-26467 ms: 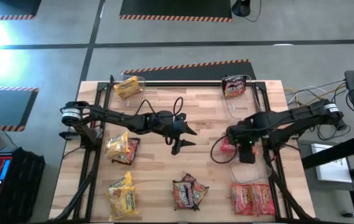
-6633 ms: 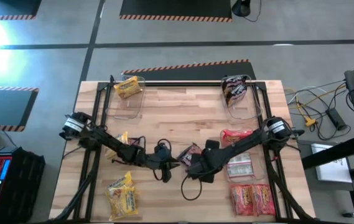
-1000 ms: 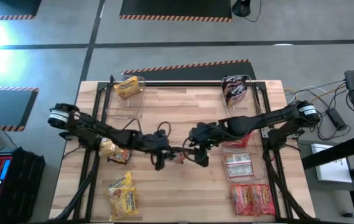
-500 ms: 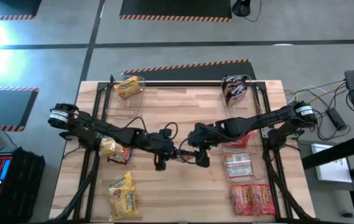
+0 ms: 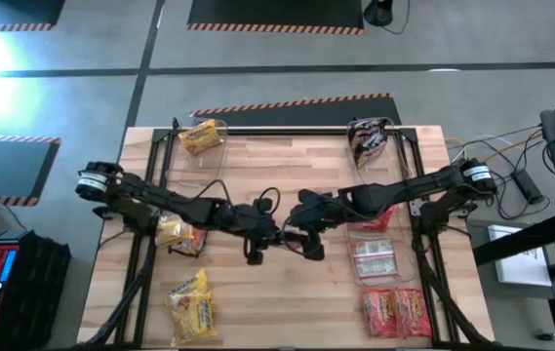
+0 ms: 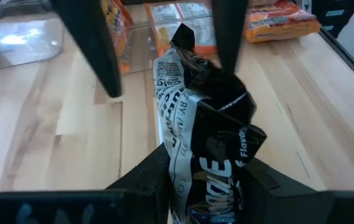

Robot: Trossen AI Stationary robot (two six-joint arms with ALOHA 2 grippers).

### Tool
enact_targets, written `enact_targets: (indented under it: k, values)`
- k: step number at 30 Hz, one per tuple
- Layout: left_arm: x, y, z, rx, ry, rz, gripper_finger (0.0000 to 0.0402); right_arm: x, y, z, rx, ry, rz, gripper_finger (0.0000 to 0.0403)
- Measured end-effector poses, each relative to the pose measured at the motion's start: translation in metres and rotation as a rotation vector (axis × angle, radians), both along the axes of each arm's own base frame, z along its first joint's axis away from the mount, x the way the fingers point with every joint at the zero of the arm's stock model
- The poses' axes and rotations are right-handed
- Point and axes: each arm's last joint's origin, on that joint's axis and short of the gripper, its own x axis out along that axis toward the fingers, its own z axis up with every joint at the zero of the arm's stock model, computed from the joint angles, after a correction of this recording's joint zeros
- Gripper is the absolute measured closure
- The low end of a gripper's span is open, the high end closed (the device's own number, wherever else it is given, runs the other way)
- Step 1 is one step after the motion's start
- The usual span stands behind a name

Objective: Sort Maruchan noodles
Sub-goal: Put the black noodle pack into the top right transparent bin

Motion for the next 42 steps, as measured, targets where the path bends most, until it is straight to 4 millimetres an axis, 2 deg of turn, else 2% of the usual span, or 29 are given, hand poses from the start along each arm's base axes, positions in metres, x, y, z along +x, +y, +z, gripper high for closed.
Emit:
enact_targets:
  k: [14,27,31,39,42]
  values:
    - [0.006,0.009,0.009,0.009,-0.046,0.028,0.0301,-0.002,0.0,-0.002,0.025,0.032,-0.015,0.0188]
    - [0.007,0.011,0.011,0.011,-0.067,0.021,0.0301,0.005,0.001,-0.024,0.021,0.134,-0.031,0.0191]
    - [0.007,0.011,0.011,0.008,-0.067,0.022,0.0301,0.005,0.001,-0.026,0.017,0.14,-0.031,0.0213]
    - [0.008,0.011,0.011,-0.007,-0.069,0.028,0.0301,0.004,0.0,-0.026,0.011,0.143,-0.033,0.0285]
    - [0.008,0.011,0.011,-0.017,-0.068,0.038,0.0296,0.004,0.0,-0.026,0.013,0.146,-0.035,0.0291]
